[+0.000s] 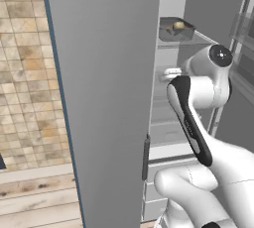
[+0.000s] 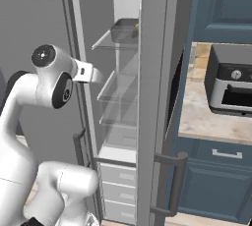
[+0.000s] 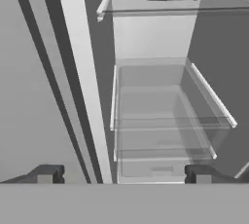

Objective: Place the tupperware containing the shrimp and mushroom meal in the microwave. Close the microwave door and press the start button to reheat the meal.

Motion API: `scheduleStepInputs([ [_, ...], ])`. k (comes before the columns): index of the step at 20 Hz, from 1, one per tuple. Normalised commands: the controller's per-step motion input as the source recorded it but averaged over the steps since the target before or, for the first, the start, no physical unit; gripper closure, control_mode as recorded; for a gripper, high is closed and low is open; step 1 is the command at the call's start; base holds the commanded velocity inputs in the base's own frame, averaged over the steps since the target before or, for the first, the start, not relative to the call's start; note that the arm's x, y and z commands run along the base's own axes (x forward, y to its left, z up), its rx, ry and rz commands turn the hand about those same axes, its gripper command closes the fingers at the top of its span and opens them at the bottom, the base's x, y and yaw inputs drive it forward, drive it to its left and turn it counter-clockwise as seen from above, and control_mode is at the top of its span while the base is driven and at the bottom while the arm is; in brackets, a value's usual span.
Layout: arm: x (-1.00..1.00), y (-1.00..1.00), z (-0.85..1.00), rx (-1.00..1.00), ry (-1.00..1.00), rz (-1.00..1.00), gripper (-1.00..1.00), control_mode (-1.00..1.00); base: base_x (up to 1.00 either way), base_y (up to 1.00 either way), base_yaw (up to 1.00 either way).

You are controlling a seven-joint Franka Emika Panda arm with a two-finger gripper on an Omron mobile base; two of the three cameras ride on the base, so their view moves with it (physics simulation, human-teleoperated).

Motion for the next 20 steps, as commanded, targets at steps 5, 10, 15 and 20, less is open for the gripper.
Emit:
scheduleStepInputs([
  [5, -0.01, -0.07, 0.46, 0.01, -0.20, -0.05, -1.00, -1.00, 0.00, 0.00, 0.00],
  [10, 0.00, -0.21, 0.61, 0.10, -0.11, -0.06, -1.00, -1.00, 0.00, 0.00, 0.00],
  [15, 0.00, -0.37, 0.35, 0.24, -0.02, -0.04, -1.00, -1.00, 0.00, 0.00, 0.00],
  [20, 0.00, -0.35, 0.05, 0.23, 0.00, 0.00, -1.00, -1.00, 0.00, 0.00, 0.00],
])
